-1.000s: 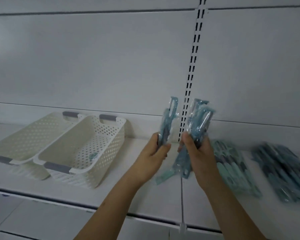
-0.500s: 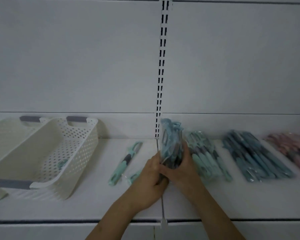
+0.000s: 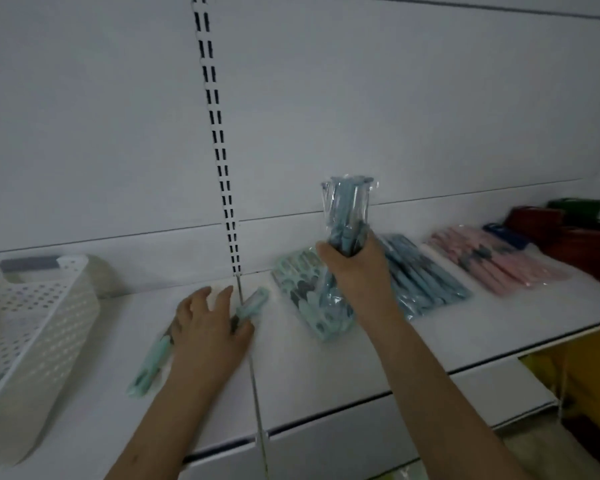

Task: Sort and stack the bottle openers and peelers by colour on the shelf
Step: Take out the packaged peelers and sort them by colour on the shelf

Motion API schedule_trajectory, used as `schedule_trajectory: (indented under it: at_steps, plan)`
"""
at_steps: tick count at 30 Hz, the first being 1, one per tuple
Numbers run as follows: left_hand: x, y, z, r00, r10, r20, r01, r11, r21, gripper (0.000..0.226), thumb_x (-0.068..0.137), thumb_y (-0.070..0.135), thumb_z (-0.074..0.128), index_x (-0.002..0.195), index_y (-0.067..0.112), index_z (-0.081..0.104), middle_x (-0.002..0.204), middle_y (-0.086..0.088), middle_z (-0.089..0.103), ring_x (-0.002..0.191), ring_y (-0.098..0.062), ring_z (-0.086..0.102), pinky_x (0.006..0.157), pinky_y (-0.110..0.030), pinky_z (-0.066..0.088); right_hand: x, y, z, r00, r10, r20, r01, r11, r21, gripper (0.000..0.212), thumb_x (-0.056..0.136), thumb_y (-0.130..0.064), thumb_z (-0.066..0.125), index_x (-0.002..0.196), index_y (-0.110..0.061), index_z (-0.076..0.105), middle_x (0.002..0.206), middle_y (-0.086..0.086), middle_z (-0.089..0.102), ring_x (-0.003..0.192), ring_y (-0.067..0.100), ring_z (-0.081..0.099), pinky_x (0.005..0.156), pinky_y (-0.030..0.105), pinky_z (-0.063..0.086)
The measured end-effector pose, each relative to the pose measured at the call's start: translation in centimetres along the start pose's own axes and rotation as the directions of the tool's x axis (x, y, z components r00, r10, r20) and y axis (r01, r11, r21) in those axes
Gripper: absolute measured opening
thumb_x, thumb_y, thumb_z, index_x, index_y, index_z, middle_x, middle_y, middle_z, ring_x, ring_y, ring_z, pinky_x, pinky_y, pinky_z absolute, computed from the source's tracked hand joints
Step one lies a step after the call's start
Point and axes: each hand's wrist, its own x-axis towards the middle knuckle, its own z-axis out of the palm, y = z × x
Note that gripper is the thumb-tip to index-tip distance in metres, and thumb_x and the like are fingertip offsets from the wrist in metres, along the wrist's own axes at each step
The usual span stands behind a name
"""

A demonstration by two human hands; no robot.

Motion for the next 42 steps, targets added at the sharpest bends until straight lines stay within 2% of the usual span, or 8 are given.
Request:
schedule_trajectory:
  at_steps: [3,6,13,18,26,31,35,42]
  plan:
    - [1.0,1.4,1.6,0.983,-0.162,0.089,0.145,0.974,0.176,0.068,0.092,0.055,0.047,0.150,0.024,0.030,0.155,-0.023,0.022,0.140,-0.044,0.021,0.115,-0.052,0.019,1.7,0.9,-3.0,0.998,0.015,-0.053,-0.025,0.981,-0.192,0.030,0.082,-0.018,0.072,0.105,-0.011,0.054,0.077,-0.004,0.058,0.055,0.001,0.053,0.047,0.009,0.041]
    - [2.5,1.6,1.9,0.986,-0.166,0.027,0.154,0.954,0.259,0.075,0.095,0.055,0.044,0.153,0.013,0.022,0.149,-0.024,0.032,0.134,-0.042,0.032,0.110,-0.048,0.030,3.8,1.6,-6.1,0.991,-0.036,-0.126,-0.025,0.894,-0.447,0.040,0.081,-0.023,0.070,0.112,-0.013,0.047,0.087,0.000,0.060,0.072,0.014,0.060,0.057,0.024,0.047]
    - [5.2,1.9,2.1,0.972,-0.197,-0.128,0.216,0.964,0.152,0.028,0.093,0.023,0.051,0.111,0.004,0.061,0.110,-0.023,0.049,0.107,-0.038,0.043,0.091,-0.045,0.030,8.6,2.8,-8.8,0.981,0.109,-0.161,-0.192,0.412,-0.891,0.087,0.085,-0.050,0.067,0.145,-0.003,0.024,0.134,0.022,0.044,0.115,0.035,0.052,0.084,0.039,0.046]
    - [3.9,2.2,3.5,0.969,-0.143,-0.201,0.161,0.984,0.075,0.032,0.070,0.017,0.046,0.082,-0.010,0.059,0.085,-0.029,0.046,0.084,-0.044,0.047,0.075,-0.054,0.037,8.9,5.6,-8.9,0.956,0.285,-0.073,-0.119,0.148,-0.982,0.117,0.079,-0.077,0.051,0.155,-0.005,0.000,0.156,0.023,0.025,0.143,0.039,0.028,0.112,0.064,0.017]
    - [4.1,2.3,3.3,0.950,-0.210,-0.230,0.226,0.973,0.046,0.024,0.076,0.013,0.056,0.079,-0.010,0.062,0.092,-0.033,0.050,0.089,-0.048,0.047,0.083,-0.058,0.035,8.9,7.1,-9.9,0.990,0.139,-0.023,-0.049,0.183,-0.982,0.094,0.086,-0.069,0.049,0.154,-0.014,0.014,0.140,0.023,0.043,0.125,0.037,0.047,0.094,0.043,0.044]
    - [4.6,1.7,1.8,0.965,-0.258,-0.052,0.263,0.952,0.154,0.049,0.086,0.036,0.065,0.123,0.006,0.056,0.121,-0.026,0.047,0.111,-0.043,0.042,0.097,-0.049,0.033,8.8,6.0,-9.5,0.987,0.159,-0.008,-0.024,0.096,-0.995,0.103,0.085,-0.078,0.037,0.156,-0.014,-0.001,0.158,0.027,0.015,0.144,0.043,0.020,0.112,0.062,0.018]
    - [4.2,0.7,0.0,0.938,-0.345,0.044,0.327,0.918,0.224,0.076,0.086,0.060,0.058,0.137,0.008,0.037,0.133,-0.021,0.038,0.122,-0.039,0.036,0.101,-0.045,0.035,6.8,3.0,-5.9,0.984,-0.174,0.034,0.077,0.245,-0.966,0.084,0.095,-0.064,0.035,0.156,-0.012,0.011,0.161,0.018,0.013,0.147,0.038,0.014,0.118,0.059,0.010]
    - [3.6,-0.3,-1.9,0.906,-0.369,0.209,0.367,0.929,0.053,0.048,0.083,0.032,0.073,0.113,0.003,0.049,0.121,-0.022,0.050,0.101,-0.035,0.054,0.086,-0.037,0.046,1.0,1.8,2.2,0.851,-0.456,0.260,0.504,0.571,-0.648,0.052,0.093,-0.041,0.049,0.138,-0.014,0.047,0.135,0.003,0.051,0.122,0.022,0.046,0.101,0.038,0.043]
